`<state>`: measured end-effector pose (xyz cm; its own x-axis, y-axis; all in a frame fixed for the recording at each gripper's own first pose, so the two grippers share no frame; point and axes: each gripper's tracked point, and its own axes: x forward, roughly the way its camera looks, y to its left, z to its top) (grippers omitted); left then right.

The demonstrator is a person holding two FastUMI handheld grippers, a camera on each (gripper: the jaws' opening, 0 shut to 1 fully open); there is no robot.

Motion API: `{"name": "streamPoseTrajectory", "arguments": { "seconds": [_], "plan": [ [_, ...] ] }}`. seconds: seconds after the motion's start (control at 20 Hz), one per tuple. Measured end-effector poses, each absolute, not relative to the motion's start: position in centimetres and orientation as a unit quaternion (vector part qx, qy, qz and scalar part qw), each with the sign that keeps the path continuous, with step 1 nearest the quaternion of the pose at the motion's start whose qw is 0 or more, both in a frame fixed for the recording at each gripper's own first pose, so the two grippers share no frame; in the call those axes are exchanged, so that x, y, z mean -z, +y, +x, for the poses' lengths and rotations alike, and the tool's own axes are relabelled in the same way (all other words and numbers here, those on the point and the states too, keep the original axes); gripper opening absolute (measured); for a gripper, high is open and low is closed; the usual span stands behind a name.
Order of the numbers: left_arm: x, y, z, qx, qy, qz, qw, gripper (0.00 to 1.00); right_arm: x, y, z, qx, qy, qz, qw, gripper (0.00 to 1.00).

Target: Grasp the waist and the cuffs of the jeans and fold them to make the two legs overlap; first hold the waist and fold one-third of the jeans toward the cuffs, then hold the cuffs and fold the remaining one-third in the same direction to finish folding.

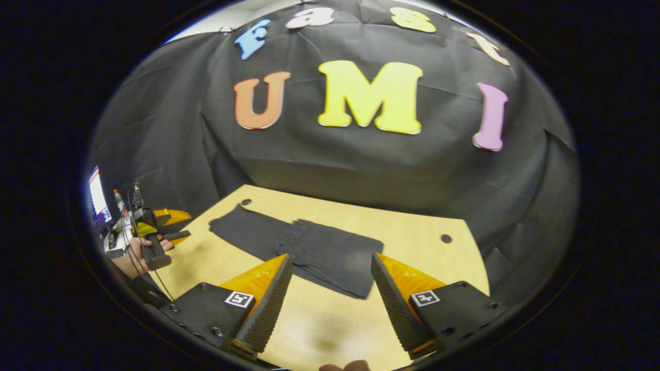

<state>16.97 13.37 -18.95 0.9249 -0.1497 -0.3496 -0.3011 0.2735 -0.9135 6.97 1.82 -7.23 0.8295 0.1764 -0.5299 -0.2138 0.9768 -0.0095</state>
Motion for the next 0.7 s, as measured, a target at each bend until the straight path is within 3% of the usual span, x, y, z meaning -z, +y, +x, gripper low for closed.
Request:
{"name": "streamPoseTrajectory", "arguments": {
  "seconds": [0.25, 0.35, 0.55, 0.7],
  "plan": [
    [22.8, 13.6, 20.5, -0.059, 0.209, -0.667, 0.713, 0.90, 7.5, -2.8, 6.1, -0.035, 0.296, -0.004, 0.955, 0.93],
    [24.2, 13.5, 21.7, -0.074, 0.220, -0.679, 0.697, 0.90, 7.7, -3.4, 6.2, -0.023, 0.302, 0.009, 0.953, 0.99],
    [25.5, 13.1, 23.2, -0.084, 0.240, -0.664, 0.703, 0.89, 6.9, -5.2, 6.2, 0.006, 0.298, 0.029, 0.954, 0.93],
    [25.2, 13.4, 25.0, -0.078, 0.231, -0.665, 0.706, 0.89, 7.1, -6.2, 6.4, 0.024, 0.302, 0.050, 0.952, 0.96]
  ]
}}
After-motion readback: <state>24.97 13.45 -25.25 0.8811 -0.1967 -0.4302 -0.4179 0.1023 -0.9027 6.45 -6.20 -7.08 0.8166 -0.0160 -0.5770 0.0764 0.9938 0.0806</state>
